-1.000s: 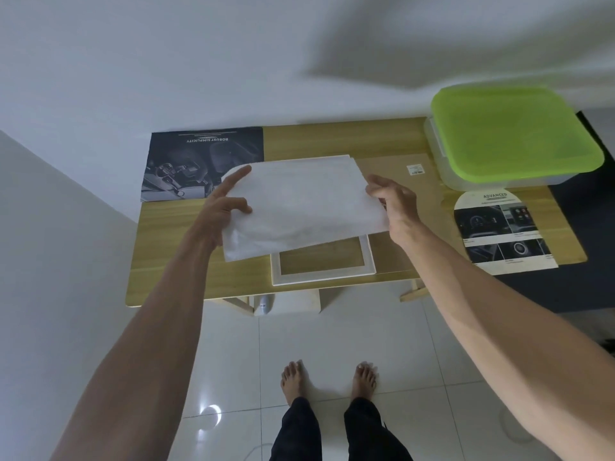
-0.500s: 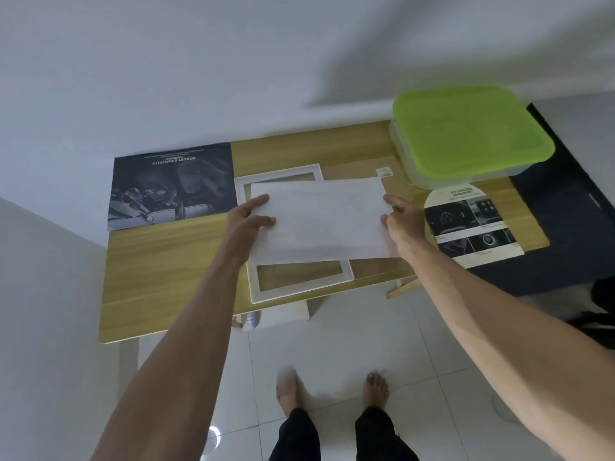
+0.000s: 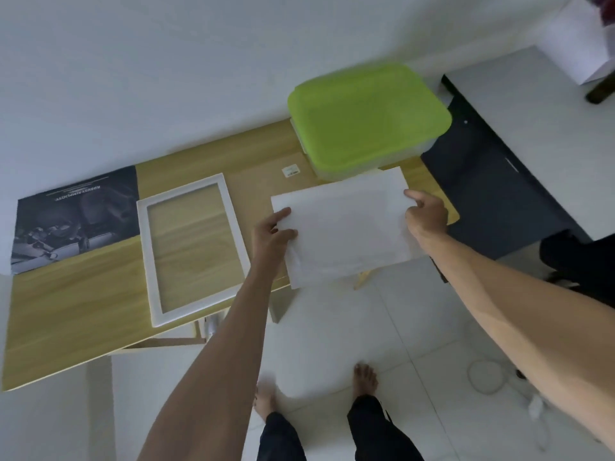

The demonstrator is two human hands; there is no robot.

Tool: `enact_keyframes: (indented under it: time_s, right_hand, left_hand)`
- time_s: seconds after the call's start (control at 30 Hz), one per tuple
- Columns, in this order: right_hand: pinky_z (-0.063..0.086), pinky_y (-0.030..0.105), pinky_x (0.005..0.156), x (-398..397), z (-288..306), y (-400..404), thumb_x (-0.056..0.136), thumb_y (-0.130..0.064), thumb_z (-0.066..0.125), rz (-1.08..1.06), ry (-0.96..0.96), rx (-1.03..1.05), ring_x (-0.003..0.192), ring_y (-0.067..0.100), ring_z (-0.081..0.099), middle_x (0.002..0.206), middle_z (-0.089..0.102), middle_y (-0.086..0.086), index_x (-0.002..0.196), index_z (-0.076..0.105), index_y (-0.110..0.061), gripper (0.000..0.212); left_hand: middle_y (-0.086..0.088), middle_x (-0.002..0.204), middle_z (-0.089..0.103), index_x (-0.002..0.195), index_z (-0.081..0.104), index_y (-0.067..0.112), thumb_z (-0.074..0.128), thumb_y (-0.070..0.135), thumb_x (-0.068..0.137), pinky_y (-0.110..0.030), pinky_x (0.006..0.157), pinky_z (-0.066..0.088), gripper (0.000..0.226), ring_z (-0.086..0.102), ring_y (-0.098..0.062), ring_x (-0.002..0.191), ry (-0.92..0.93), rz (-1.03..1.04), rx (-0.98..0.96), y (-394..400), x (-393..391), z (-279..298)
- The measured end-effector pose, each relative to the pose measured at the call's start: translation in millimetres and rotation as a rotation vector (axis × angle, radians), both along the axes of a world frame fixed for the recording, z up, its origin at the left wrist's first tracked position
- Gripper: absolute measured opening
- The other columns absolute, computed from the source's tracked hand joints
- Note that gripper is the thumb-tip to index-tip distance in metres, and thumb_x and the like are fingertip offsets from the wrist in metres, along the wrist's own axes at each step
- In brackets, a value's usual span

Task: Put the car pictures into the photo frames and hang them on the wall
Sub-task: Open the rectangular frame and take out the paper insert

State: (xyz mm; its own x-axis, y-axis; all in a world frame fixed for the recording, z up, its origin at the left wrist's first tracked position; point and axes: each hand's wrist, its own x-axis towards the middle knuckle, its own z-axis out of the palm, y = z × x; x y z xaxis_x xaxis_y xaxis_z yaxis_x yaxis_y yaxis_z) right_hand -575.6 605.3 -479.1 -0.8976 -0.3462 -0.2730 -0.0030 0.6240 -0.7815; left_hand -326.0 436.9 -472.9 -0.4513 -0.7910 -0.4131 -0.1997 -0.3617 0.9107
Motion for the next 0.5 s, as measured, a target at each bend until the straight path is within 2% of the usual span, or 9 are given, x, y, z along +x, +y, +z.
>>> enact_keyframes:
  time_s: [0.17, 0.3, 0.5]
  right_hand:
    - [0.045, 0.027, 0.105, -65, -2, 37, 0.085, 0.005, 0.040, -0.050, 0.013, 0.030, 0.133, 0.022, 0.053, 0.145, 0.056, 0.000, 0.138, 0.061, -0.022, 0.063]
    - [0.043, 0.022, 0.099, -102, -9, 48, 0.083, 0.002, 0.040, -0.026, -0.012, 0.007, 0.133, 0.020, 0.053, 0.144, 0.056, 0.000, 0.139, 0.060, -0.020, 0.064]
    - [0.042, 0.024, 0.106, -137, -26, 40, 0.079, -0.001, 0.044, 0.034, -0.040, -0.010, 0.138, 0.018, 0.047, 0.148, 0.052, -0.002, 0.140, 0.059, -0.024, 0.067]
  left_hand:
    - [0.002, 0.106, 0.068, 0.135, 0.062, 0.011, 0.069, -0.010, 0.076, -0.041, 0.094, 0.057, 0.063, 0.068, -0.023, 0.094, -0.074, 0.024, -0.023, 48, -75, -14]
    - [-0.004, 0.118, 0.068, 0.138, 0.059, 0.018, 0.072, 0.000, 0.077, -0.035, 0.090, 0.057, 0.065, 0.068, -0.023, 0.100, -0.175, 0.093, -0.092, 66, -114, -26]
    - [-0.005, 0.125, 0.065, 0.139, 0.058, 0.012, 0.074, 0.005, 0.078, -0.042, 0.099, 0.054, 0.063, 0.064, -0.023, 0.108, -0.307, 0.110, -0.230, 66, -144, -36]
